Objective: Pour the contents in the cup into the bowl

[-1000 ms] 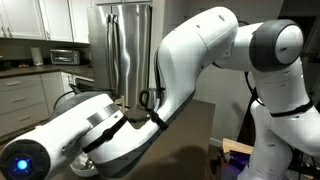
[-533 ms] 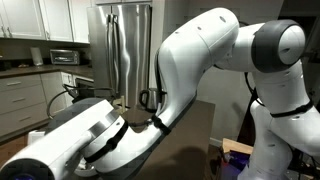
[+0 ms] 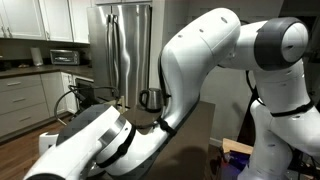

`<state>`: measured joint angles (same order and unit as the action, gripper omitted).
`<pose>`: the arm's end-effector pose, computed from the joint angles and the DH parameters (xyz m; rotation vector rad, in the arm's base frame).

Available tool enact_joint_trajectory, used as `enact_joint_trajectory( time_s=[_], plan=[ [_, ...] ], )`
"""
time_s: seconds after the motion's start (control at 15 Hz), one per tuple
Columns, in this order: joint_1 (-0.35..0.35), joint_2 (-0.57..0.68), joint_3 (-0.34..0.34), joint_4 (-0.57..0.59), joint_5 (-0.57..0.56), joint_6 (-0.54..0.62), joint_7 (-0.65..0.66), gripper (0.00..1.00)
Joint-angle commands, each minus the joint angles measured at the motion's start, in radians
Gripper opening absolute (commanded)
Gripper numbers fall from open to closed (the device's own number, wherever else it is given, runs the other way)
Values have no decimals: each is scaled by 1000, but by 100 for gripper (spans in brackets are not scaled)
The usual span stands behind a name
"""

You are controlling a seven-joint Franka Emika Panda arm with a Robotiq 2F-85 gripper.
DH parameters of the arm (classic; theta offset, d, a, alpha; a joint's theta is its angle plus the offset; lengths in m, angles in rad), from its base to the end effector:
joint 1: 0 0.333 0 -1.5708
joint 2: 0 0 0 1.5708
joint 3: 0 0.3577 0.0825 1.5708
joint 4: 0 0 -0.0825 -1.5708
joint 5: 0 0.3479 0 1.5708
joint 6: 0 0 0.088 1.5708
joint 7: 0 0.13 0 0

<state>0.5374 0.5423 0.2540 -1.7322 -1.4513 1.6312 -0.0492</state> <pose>0.5506 0.3443 0.3541 1.3605 1.2260 -0.0104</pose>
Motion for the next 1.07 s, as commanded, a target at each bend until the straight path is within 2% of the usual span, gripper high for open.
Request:
enact_joint_trajectory(
  time_s=[0.0,0.6,1.0],
  plan=[
    [-28,-24,10,-54,-41,-15,25,55],
    [-69,45,-4,-18,-77,11,52,55],
    [-70,63,-9,-5,-118,7,77,55]
  ],
)
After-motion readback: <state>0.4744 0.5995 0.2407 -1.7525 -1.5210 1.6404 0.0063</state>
